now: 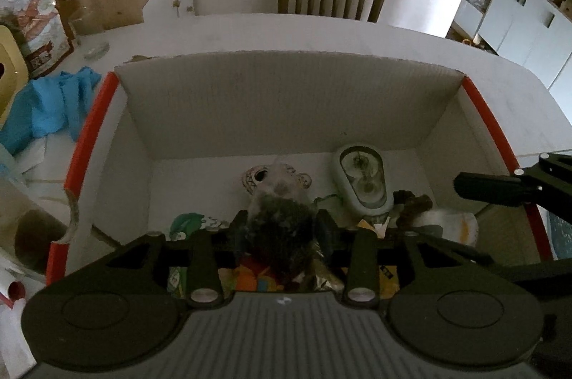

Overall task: Organize objects
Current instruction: 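Open both grippers to drop the dark bag and tape dispenser inside, then raise both open grippers up out of the box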

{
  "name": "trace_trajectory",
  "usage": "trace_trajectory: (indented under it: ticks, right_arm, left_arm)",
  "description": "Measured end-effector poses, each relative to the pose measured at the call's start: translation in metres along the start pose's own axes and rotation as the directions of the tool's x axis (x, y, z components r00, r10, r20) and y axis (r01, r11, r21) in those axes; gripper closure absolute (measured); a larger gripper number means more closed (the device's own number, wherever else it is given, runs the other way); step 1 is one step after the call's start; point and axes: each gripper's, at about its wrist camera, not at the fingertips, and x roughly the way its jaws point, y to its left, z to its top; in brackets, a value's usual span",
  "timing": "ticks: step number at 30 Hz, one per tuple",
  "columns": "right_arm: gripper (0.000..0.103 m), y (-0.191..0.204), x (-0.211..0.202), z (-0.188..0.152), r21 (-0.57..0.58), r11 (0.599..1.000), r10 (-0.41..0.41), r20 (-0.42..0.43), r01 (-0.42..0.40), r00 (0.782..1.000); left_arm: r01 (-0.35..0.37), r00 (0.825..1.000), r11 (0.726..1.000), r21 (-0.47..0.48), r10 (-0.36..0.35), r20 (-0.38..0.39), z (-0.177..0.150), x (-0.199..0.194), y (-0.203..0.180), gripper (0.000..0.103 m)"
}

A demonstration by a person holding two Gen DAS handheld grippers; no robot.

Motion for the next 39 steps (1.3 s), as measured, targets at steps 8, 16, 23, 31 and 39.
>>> trace_trajectory:
  ticks: [8, 16, 23, 31, 39]
  right_arm:
    - [0.045, -0.007, -0.019, -0.002, 0.029, 0.999, 0.015, 0.031, -0.016, 0.999]
    - [0.041, -0.011, -0.042, -0.001, 0.059, 0.997, 0.042, 0.080, -0.047, 0.996]
    - [0.032, -0.011, -0.067, -0.002, 0.065, 0.995, 0.066, 0.139, -0.076, 0.988]
    - [0.017, -0.011, -0.091, -0.008, 0.073, 0.993, 0.080, 0.195, -0.096, 0.978]
    - [0.007, -0.020, -0.116, -0.018, 0.110, 0.987, 0.084, 0.270, -0.118, 0.959]
  left_arm:
    - [-0.003, 0.998, 1.000, -0.019, 0.004, 0.057, -0.004, -0.022, -0.001, 0.047]
    - [-0.001, 0.991, 1.000, -0.026, 0.004, 0.131, -0.007, -0.050, -0.003, 0.043]
    - [0.007, 0.979, 1.000, -0.017, -0.003, 0.203, -0.014, -0.078, -0.007, 0.032]
    - [0.001, 0.964, 1.000, -0.012, 0.002, 0.266, -0.022, -0.107, -0.012, 0.025]
    - [0.002, 0.949, 1.000, -0.005, 0.000, 0.316, -0.030, -0.129, -0.020, 0.019]
